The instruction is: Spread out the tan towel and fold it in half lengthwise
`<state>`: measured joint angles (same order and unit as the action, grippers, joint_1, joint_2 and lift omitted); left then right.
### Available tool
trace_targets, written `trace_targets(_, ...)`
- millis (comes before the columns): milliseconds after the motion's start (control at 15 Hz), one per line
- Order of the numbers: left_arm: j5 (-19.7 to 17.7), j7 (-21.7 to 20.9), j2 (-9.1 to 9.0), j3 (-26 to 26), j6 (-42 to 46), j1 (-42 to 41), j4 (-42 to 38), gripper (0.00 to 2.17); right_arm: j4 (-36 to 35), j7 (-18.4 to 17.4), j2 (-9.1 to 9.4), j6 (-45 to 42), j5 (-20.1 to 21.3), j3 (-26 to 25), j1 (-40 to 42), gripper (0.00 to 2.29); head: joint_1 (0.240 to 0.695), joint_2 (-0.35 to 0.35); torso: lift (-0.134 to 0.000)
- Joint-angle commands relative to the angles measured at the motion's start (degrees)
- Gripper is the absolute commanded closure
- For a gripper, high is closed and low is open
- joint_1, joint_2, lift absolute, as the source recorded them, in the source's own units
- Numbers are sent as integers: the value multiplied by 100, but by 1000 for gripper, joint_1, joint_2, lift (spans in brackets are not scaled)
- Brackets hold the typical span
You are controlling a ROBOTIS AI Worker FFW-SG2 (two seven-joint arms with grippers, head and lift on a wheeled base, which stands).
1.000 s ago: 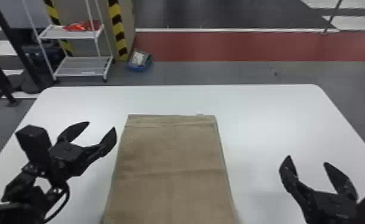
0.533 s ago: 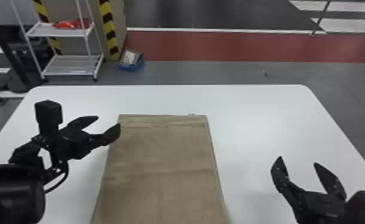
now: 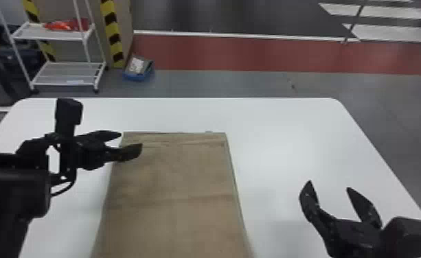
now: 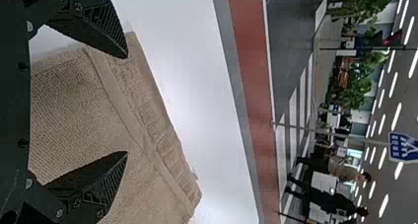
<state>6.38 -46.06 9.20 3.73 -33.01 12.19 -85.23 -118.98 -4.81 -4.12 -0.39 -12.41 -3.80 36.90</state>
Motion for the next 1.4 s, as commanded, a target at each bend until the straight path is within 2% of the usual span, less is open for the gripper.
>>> trace_targets(0,74,-202,135,-206,0,275,305,211,-2,-3,8,0,-16,-15,10,113,695,-92,-123)
trace_targets(333,566,-887,425,-778,0,1101,1289,211,-46,-3,26,0,-7,-42,71,113,695,-103,-123)
trace_targets(467,733,-1063,478,-901,0,1312,1518,211,-55,-3,34,-18,-7,-59,89,113,695,-104,-123)
trace_targets(667,830,-1370,601,-1217,18,1655,1887,211,-73,-3,43,-18,-7,-68,115,113,695,-102,-123)
trace_targets(933,1058,-1766,654,-1472,106,2015,2335,211,-73,6,52,-18,-7,-77,115,113,695,-103,-123)
trace_targets(1133,1208,-1959,654,-1507,246,2121,2511,211,-73,-3,52,-18,-7,-86,115,113,695,-101,-123)
trace_targets(1333,1348,-2065,645,-1789,352,2209,2661,211,-73,-3,61,-18,-7,-103,124,113,695,-103,-123)
